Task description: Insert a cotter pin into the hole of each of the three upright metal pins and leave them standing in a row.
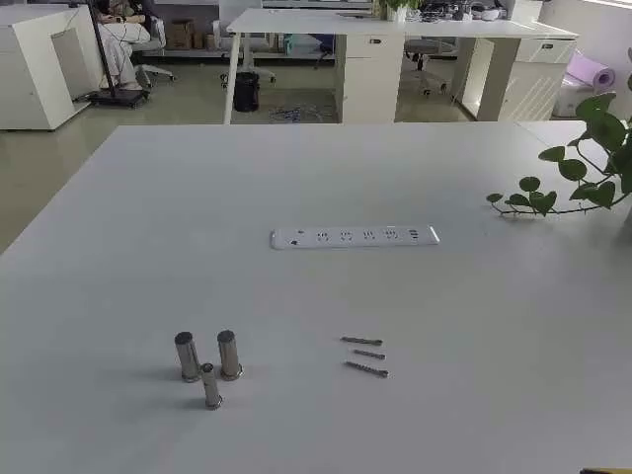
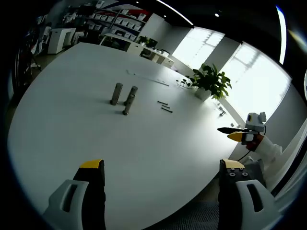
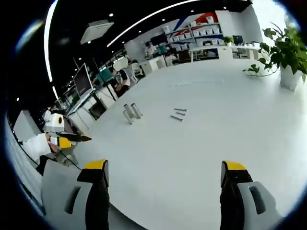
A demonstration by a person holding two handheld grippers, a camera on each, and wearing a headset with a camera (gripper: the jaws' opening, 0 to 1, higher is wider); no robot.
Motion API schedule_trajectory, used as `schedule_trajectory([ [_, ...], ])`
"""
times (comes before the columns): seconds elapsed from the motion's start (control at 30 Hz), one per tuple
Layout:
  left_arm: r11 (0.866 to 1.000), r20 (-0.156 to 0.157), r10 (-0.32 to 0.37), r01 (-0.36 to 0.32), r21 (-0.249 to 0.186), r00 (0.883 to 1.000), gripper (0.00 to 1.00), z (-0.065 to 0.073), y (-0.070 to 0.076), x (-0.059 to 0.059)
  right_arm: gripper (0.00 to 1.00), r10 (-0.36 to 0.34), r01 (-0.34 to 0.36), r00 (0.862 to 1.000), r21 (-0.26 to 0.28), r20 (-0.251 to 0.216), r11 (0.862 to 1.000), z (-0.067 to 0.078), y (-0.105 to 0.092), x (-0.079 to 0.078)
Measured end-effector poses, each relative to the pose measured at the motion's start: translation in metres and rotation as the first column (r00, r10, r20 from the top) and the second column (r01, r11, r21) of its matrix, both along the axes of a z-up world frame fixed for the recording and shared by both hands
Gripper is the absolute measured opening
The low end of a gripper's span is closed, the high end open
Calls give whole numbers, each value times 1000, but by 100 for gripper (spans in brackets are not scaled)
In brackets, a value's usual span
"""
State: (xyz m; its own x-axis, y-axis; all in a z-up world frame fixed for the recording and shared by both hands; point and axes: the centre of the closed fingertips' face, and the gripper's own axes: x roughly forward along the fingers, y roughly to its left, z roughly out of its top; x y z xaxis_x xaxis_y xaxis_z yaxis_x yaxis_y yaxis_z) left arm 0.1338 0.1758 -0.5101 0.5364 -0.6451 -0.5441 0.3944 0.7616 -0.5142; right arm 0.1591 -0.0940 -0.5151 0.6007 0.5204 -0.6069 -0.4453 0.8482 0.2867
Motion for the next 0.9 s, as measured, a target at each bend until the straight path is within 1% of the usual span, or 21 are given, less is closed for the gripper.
schedule_trajectory([
  [0.07,1000,3,15,-15,-15,1000,99,0,1,2,94,-3,3,1000,-1,-4,1000,-1,-2,0],
  [0.13,999,-2,25,-25,-27,1000,99,-1,1,4,94,-11,11,1000,-3,-5,1000,-1,-3,1],
  [0.2,999,-12,32,-32,-37,999,99,-2,1,4,94,-19,19,1000,0,-11,1000,-3,-4,2],
  [0.23,998,-24,40,-41,-53,999,99,-2,0,4,94,-22,22,1000,2,-17,1000,-4,-4,2],
  [0.27,997,-26,45,-47,-63,999,99,-1,-1,5,94,-21,21,1000,2,-19,1000,-5,-4,1],
  [0.33,997,-12,45,-46,-66,999,99,1,-2,6,94,-14,14,1000,2,-19,1000,-7,-2,1],
  [0.47,998,-20,37,-38,-53,999,99,-1,-3,5,94,-16,17,999,12,-34,1000,-11,0,0],
  [0.63,999,-36,32,-33,-36,999,99,-10,-4,1,94,-12,13,999,13,-46,1000,-14,1,-1],
  [0.7,999,-43,32,-34,-33,999,99,-12,-3,-1,94,-10,11,999,15,-50,1000,-15,2,-1],
  [0.77,999,-40,33,-34,-21,999,99,-12,-2,-1,94,-5,5,999,11,-49,1000,-16,2,-1],
  [0.9,999,-27,31,-32,-12,999,99,-10,-2,1,93,-6,6,999,11,-52,1000,-16,1,1],
])
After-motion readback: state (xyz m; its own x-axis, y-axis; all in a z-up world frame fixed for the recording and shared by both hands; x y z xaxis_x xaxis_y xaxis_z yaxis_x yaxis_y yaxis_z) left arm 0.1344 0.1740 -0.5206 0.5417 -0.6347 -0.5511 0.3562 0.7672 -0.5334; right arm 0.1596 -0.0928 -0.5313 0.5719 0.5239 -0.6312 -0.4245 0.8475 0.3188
